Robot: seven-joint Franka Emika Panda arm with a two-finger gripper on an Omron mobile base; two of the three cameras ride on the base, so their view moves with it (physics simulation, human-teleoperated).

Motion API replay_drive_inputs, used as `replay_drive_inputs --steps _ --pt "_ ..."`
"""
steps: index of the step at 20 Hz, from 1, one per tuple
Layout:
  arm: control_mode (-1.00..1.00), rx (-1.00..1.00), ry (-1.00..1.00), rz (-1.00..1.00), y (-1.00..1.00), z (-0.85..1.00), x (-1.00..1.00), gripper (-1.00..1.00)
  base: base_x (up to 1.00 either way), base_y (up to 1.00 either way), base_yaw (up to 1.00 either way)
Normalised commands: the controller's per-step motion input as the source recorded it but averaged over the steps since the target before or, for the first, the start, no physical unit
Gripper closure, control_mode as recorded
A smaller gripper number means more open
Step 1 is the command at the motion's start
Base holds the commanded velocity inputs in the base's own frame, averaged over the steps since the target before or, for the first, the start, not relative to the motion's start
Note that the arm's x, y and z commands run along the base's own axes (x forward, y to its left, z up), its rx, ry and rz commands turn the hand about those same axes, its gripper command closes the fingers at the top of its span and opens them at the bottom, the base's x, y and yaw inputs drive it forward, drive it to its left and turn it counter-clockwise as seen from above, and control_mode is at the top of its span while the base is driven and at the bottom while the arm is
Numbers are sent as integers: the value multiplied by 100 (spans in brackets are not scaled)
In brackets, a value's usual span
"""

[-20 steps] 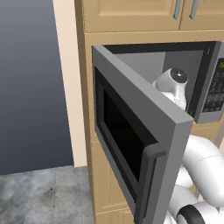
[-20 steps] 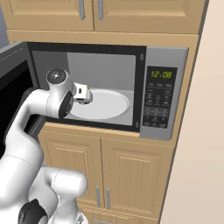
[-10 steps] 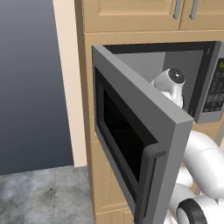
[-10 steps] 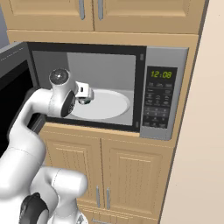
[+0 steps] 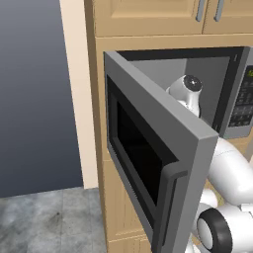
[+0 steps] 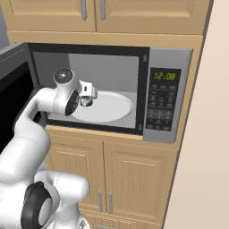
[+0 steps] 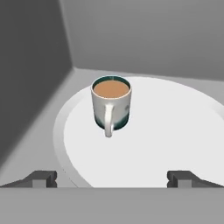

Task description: Pick the cup of tea, navigate to the dining table, and place it on the saucer.

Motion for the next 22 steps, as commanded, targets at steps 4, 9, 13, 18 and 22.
replay_drive_inputs --steps 4,9,13,18,22 --pt "-100 0 0 -1 17 0 22 -100 0 0 0" --pt "-100 0 2 0 18 -9 23 -100 0 0 0" --pt "-100 0 1 0 1 -13 19 -100 0 0 0" --pt "-100 0 2 1 0 -7 23 -100 0 0 0" --pt "-100 0 8 2 0 -10 26 -100 0 0 0"
